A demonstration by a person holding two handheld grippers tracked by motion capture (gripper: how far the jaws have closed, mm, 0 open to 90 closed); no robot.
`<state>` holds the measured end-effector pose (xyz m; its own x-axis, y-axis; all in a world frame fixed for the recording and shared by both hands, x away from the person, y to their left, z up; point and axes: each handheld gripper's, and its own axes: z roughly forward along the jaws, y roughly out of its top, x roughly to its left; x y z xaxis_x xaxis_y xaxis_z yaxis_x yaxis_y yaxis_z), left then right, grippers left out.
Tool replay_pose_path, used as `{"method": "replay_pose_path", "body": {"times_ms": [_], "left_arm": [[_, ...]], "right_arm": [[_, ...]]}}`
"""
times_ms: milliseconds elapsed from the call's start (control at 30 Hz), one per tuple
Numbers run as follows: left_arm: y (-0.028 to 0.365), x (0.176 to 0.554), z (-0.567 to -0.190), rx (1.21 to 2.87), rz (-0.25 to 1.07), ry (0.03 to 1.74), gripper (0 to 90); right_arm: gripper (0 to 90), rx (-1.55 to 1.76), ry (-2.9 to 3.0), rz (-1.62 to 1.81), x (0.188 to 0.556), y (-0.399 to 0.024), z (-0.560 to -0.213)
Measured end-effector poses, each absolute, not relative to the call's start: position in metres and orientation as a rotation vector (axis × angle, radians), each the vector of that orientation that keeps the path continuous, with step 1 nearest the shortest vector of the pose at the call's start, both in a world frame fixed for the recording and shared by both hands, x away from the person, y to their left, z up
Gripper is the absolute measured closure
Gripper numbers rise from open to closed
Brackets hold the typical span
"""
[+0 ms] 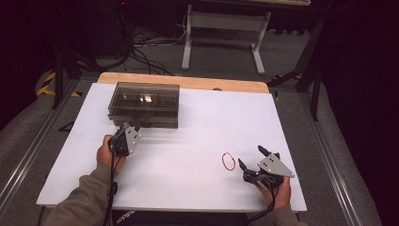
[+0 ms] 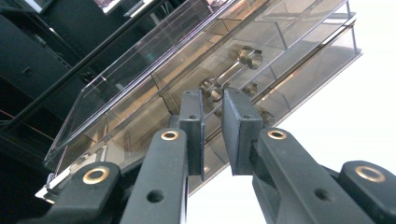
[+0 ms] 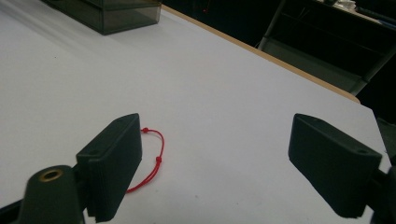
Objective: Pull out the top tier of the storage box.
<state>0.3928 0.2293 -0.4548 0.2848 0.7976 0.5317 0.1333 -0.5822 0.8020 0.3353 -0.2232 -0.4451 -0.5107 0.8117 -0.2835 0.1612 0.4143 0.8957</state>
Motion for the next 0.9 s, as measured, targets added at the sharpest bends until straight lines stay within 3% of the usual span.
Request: {"method": "replay_pose_path", "body": {"times_ms": [167,367,900], "left_arm": [[0.233,0.39,-0.451,1.905,1.264,0.823,77.4],[0.241,0.387,-0.438,1.901,1.174,0.803,83.6],[0.277,0.403,-0.405,1.859,1.084,0.912,88.6]], "right_arm": [[18.3,0.83,1.928,1.114,0.335,-0.224,-0.445],[18.3,0.827,1.931,1.11,0.335,-0.224,-0.445],[18.4,0.827,1.953,1.116,0.336,-0.223,-0.447]]}}
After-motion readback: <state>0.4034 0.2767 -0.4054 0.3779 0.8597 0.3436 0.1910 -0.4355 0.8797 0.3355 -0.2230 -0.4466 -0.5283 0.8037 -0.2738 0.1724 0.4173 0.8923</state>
